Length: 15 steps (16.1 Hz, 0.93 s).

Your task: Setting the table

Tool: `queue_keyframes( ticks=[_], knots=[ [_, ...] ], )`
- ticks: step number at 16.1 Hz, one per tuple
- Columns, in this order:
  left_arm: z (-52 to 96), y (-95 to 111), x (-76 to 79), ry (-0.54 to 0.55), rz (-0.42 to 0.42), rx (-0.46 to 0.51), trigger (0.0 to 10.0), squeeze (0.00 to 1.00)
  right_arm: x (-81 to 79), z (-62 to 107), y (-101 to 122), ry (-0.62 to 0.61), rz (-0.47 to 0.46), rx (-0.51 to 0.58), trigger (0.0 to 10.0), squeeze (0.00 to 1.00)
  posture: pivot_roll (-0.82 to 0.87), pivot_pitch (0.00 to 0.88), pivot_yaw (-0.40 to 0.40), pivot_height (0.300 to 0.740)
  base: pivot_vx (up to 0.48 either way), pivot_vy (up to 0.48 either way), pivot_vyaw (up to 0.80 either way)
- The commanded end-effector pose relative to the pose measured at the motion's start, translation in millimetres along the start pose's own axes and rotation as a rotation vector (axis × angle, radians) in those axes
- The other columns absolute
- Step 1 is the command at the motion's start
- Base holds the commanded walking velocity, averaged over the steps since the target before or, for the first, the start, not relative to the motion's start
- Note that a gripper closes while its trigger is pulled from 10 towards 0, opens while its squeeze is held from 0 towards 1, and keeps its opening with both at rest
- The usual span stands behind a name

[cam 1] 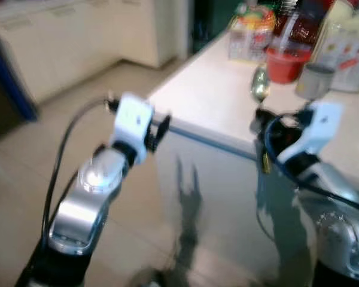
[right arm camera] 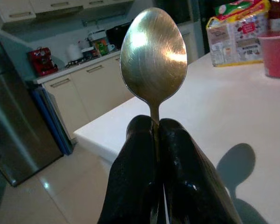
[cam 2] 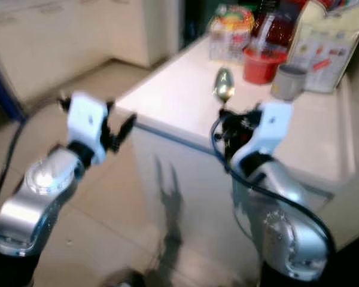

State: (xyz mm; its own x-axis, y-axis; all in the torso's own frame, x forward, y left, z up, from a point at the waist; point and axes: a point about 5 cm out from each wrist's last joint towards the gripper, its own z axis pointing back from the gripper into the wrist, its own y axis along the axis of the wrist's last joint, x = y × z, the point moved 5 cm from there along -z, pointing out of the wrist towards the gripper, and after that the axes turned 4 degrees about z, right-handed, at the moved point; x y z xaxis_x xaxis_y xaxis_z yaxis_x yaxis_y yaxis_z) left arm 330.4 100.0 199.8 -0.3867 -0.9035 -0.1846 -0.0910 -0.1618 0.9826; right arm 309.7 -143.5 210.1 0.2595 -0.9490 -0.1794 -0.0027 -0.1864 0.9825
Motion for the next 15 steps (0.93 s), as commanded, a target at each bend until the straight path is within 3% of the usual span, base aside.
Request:
queue_keyframes(
  ticks=[1,4,10,15],
  knots=[
    [-3.8,7,-1.5,0.0,-0.015,0.024,10.0,0.0,5.3,-0.3,2,-0.035,0.015,0.015,10.0,0.0,-0.02,0.0,0.011,0.74,0.0,0.0,0.0],
    [-2.8,0,-5.7,0.047,0.061,0.017,10.0,0.0,6.4,1.5,-2,-0.048,0.012,0.005,10.0,0.0,-0.02,0.0,0.012,0.74,0.0,0.0,-0.16],
    [0.9,-5,-17.6,0.129,0.095,0.03,10.0,0.0,5.6,-1.3,-8,-0.042,0.016,-0.018,10.0,0.0,-0.02,0.0,-0.011,0.74,0.0,0.0,-0.8],
    [0.9,-5,-18.5,0.155,0.093,0.041,10.0,0.0,5.3,-4.6,-15,-0.053,0.081,-0.039,10.0,0.0,-0.01,0.0,-0.036,0.74,0.0,-0.455,0.0]
  ],
)
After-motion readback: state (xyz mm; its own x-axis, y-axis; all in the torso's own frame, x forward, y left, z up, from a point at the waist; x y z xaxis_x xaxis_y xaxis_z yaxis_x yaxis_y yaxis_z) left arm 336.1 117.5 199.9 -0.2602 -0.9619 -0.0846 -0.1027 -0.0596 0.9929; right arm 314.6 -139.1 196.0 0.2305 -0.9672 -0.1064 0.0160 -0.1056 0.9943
